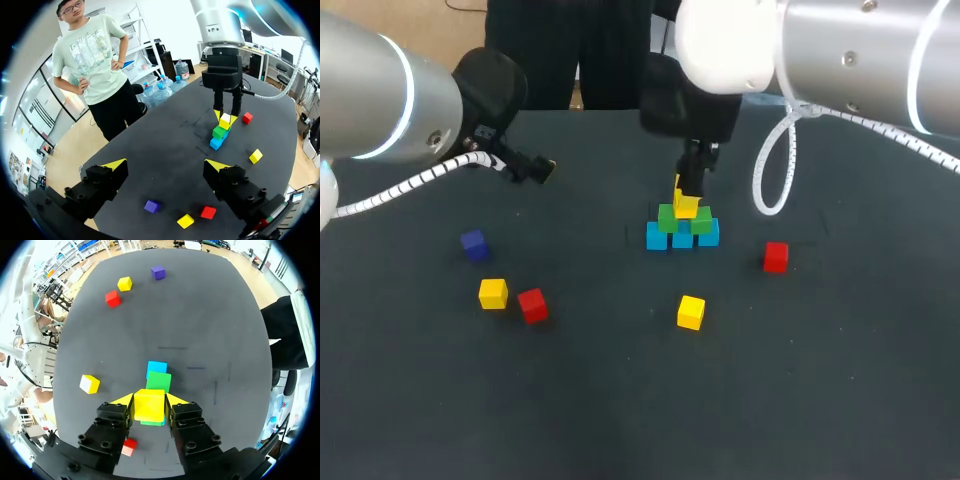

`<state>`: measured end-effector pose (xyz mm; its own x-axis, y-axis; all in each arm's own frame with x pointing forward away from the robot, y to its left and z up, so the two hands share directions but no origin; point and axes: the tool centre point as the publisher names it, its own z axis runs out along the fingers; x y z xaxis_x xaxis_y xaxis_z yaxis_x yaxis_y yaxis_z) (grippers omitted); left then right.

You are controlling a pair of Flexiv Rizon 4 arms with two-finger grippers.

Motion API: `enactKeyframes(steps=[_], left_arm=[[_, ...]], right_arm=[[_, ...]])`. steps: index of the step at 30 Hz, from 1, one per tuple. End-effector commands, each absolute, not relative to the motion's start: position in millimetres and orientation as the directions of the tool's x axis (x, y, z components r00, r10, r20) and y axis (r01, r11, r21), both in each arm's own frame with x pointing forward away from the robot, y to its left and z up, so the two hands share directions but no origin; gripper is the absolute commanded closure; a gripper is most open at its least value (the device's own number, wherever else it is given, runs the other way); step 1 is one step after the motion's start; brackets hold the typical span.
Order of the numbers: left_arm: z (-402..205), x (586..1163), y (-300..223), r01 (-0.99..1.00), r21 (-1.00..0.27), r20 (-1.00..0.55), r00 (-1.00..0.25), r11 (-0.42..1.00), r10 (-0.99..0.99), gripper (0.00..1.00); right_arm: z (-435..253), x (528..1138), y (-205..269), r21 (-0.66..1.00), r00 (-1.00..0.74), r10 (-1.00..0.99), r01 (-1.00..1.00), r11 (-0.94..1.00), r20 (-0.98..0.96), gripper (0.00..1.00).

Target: Place the blue cubes, place green cubes on the blue cubes, place the yellow cubes on the green cubes, then place the red cubes on the yellow cubes, and place purple cube on the red cubes.

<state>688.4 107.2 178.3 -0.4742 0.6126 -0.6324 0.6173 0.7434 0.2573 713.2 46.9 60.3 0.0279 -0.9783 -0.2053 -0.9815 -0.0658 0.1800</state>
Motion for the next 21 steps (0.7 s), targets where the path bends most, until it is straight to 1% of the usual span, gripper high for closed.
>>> enactKeyframes(steps=[1, 21], left_arm=[[178.3, 688.3, 107.9, 0.618, 0.257, -0.633, -0.473, 0.743, 0.613, 0.00], [178.3, 688.3, 107.9, 0.618, 0.257, -0.633, -0.473, 0.743, 0.613, 0.00]], right_arm=[[59.2, 715.3, 46.5, 0.183, 0.027, -0.979, -0.981, -0.065, -0.204, 1.00], [57.4, 717.9, 48.2, 0.185, 0.031, -0.978, -0.980, -0.070, -0.205, 1.00]])
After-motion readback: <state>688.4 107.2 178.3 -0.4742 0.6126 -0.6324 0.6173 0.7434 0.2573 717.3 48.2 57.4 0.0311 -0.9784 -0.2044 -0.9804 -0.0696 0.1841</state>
